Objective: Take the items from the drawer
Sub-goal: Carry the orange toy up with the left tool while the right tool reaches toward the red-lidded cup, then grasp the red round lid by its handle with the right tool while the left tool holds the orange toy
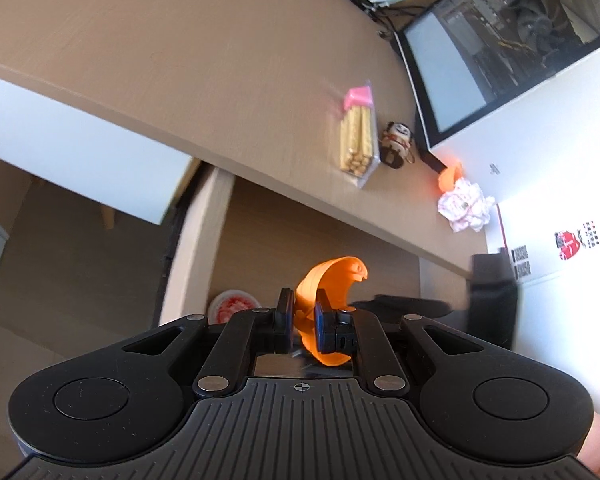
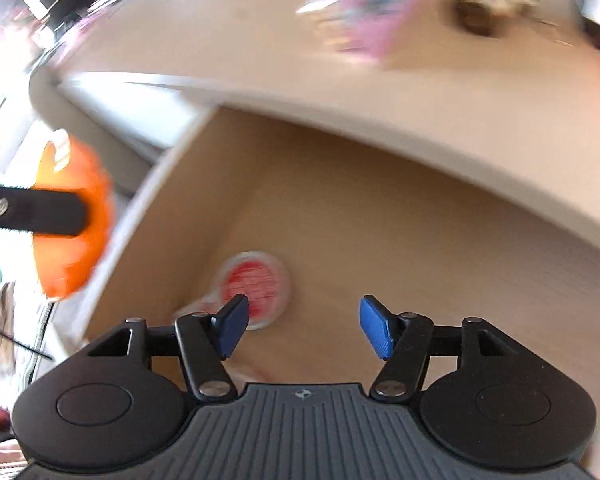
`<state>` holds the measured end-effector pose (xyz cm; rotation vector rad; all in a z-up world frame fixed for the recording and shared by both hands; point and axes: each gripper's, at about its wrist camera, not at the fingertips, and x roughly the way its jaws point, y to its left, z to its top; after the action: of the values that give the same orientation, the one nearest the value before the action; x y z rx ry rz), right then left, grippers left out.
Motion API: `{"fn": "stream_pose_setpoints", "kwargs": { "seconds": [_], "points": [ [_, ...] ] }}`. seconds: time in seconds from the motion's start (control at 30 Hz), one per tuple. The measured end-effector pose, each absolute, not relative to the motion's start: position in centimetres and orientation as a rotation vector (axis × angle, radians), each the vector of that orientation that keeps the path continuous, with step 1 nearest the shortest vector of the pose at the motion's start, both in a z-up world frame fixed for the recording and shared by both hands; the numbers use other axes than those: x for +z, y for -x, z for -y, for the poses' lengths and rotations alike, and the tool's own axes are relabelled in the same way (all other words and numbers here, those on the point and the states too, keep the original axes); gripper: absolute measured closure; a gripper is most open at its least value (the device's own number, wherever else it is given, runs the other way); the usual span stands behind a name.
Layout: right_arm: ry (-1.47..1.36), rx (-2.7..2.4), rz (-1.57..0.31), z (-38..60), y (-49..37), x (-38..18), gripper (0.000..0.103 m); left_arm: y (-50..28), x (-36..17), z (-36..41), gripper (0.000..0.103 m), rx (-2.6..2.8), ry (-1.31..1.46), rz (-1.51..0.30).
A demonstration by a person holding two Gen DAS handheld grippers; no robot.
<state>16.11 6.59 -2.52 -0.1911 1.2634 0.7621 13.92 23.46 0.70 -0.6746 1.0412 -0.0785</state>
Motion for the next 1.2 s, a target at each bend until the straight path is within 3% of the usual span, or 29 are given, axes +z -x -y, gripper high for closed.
{"fn": "stream_pose_setpoints", "kwargs": {
  "seconds": [0.33,0.67,0.83,0.9,1.0,1.1,1.2],
  "points": [
    [0.151,0.73,-1.381,-10.9,-17.7,-5.9,0.041,-12.8,3.2,-23.5,0.091,0.073,0.528,-1.015],
    [0.445,0.871,-1.272,-10.8,-16.4,-4.4,0.05,-13.8,2.4,-22.4,0.091,0.061,0.508,-1.03],
    [0.538,0.789,-1.165,-8.0,-17.5,-3.0,0.056,-14.4,2.0,-21.7,0.091,0.051,0.512,-1.041],
    [0.576,0.743,-1.118,-7.0,-18.0,-2.3,0.064,-14.6,1.9,-21.3,0.091,0.045,0.507,-1.047],
    [0.469,0.709,-1.135,-5.7,-19.4,-1.3,0.059,-14.9,1.7,-20.9,0.091,0.042,0.502,-1.054],
    [0.266,0.647,-1.238,-4.8,-20.9,-0.7,0.041,-14.8,1.7,-20.5,0.091,0.047,0.49,-1.057],
    [0.175,0.612,-1.269,-4.1,-21.3,-0.3,0.04,-14.5,1.5,-20.4,0.091,0.05,0.482,-1.063]
  ]
}}
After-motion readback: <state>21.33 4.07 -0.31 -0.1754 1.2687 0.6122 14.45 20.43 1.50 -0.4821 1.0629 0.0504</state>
